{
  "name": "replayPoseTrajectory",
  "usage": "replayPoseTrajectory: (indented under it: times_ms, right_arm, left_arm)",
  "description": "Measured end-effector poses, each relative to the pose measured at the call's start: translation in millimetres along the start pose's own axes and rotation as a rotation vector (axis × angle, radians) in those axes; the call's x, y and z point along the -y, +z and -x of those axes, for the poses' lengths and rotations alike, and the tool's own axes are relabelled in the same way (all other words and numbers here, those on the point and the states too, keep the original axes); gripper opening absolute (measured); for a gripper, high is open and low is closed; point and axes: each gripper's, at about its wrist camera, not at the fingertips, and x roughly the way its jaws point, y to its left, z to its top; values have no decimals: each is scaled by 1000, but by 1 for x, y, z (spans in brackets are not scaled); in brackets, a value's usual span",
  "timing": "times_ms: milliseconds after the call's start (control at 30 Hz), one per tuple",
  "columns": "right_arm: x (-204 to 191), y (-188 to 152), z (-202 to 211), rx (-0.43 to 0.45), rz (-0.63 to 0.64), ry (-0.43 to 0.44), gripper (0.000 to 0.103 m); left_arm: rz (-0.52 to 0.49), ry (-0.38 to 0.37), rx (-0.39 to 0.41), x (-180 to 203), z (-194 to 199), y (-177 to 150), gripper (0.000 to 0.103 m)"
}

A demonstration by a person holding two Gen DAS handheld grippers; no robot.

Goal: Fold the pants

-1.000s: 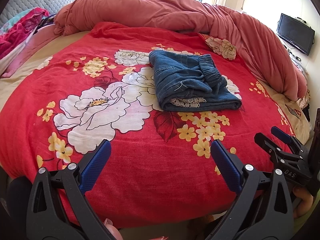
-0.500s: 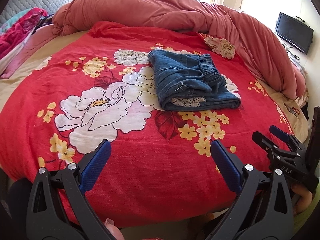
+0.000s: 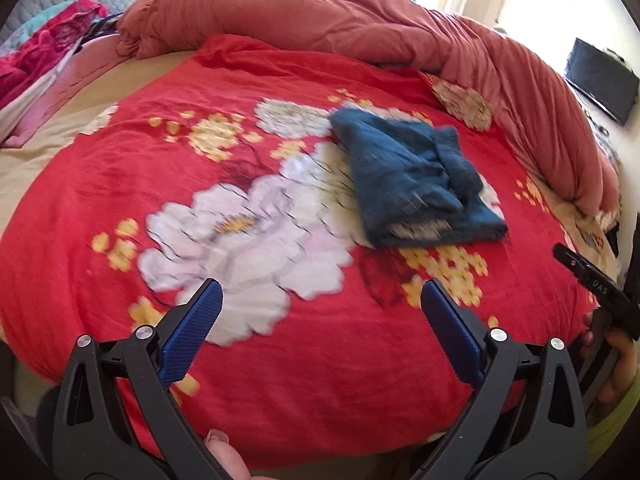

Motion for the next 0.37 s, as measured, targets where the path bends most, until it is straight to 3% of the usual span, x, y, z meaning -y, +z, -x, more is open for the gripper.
replayPoseTrajectory:
  times_ms: [67,167,233,367]
  right_arm:
    - [29,17,-10,-12,-58,-25,98]
    - [76,45,-34,-31,-126,-104,98]
    - [110,63,-59,-88,-183,-135,98]
    - [167,96,-113,-169,-183,-333,98]
  left_arm:
    - [30,27,16,-22,-3,19,94]
    - [47,214,-7,-64,-25,51,94]
    - [77,321,-28,-103,-48,77,94]
    - [177,424,-87,-168,-92,116,94]
